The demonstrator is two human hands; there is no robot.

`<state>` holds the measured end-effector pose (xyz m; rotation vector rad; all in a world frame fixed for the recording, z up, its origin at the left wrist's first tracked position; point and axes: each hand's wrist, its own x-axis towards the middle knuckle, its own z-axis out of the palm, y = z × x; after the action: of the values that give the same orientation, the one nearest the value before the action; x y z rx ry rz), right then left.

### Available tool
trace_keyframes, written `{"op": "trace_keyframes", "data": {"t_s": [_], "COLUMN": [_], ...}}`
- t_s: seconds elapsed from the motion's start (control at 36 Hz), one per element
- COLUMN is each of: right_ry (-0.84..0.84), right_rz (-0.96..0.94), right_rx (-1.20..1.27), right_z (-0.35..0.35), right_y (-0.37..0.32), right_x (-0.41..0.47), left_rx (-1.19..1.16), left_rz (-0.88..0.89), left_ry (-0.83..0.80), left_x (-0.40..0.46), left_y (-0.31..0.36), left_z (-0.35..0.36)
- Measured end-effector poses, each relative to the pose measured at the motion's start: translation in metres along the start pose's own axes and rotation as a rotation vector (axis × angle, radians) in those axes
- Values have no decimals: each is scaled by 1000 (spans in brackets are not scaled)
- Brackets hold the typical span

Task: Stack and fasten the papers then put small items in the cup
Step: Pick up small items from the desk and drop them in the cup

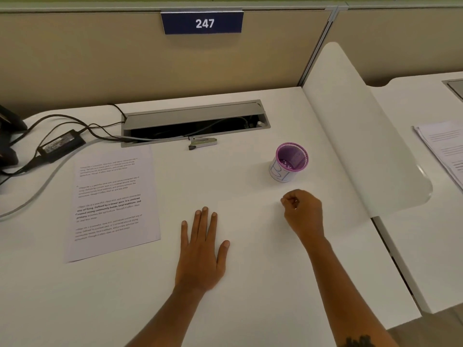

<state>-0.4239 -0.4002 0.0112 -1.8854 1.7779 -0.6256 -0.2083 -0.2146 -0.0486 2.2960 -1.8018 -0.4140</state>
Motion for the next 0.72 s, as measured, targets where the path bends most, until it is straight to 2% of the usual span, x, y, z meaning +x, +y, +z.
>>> {"op": "trace_keyframes", "data": {"t_s": [0.25,0.56,0.72], "right_ry": [-65,-94,-138], "right_rz": [42,-47,-36], "right_rx": [-75,-240,-352], "right_z": [19,28,32], "right_y": [8,5,-4], "right_x": [-1,5,4], "left_rx": [-13,-9,-24], "left_rz": [3,3,3], "left_ry": [6,6,19], "left_x": [0,0,1], "left_y": [1,0,1], "left_z": [-1,0,0]}}
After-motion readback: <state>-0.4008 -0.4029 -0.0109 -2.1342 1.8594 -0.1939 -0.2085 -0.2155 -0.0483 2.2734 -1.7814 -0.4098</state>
